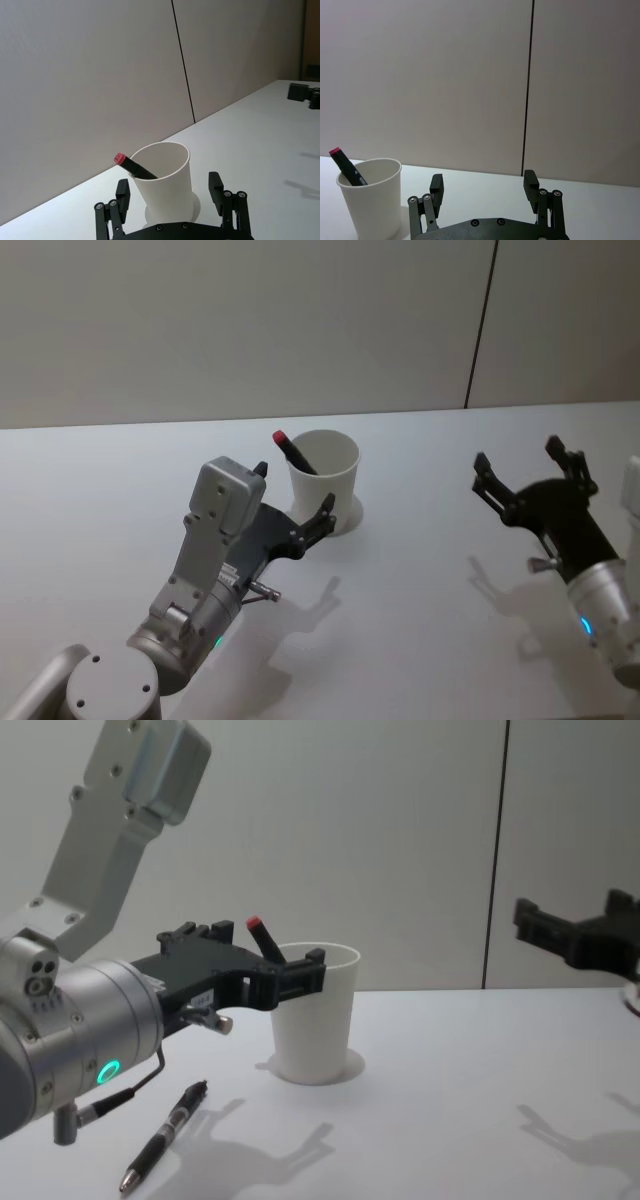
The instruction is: Place the pen into the pen holder.
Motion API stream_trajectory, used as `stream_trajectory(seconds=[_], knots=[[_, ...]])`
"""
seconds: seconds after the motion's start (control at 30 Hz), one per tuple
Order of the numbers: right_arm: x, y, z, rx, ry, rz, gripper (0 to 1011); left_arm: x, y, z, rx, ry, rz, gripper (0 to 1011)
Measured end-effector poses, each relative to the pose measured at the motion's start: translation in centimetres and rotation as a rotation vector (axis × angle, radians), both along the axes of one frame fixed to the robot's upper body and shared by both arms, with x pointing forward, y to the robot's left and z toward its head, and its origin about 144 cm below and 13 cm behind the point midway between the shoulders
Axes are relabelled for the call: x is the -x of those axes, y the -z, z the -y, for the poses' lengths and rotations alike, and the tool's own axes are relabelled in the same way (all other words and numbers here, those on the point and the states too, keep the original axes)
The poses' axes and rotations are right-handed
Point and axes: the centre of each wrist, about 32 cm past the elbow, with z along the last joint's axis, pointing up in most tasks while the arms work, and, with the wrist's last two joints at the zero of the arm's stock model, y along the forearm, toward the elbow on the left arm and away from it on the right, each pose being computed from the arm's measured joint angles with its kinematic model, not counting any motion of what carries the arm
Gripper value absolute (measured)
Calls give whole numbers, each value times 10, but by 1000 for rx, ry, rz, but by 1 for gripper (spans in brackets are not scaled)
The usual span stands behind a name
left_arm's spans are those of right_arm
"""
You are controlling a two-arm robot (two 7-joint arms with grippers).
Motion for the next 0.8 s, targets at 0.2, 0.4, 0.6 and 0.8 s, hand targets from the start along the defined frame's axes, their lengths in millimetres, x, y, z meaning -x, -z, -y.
stream_trajectory(seconds=[0.2, 0.4, 0.6, 0.8], knots=[[17, 3, 6, -14, 11, -28, 1002, 0, 0, 0, 0, 0, 0, 1004], [27, 4, 10, -21, 17, -46, 1002, 0, 0, 0, 0, 0, 0, 1004], [33, 4, 12, -26, 20, -57, 1002, 0, 0, -1, -2, -2, -3, 1004], [37, 5, 13, -28, 22, -63, 1002, 0, -2, -4, -12, -22, -21, 1004]])
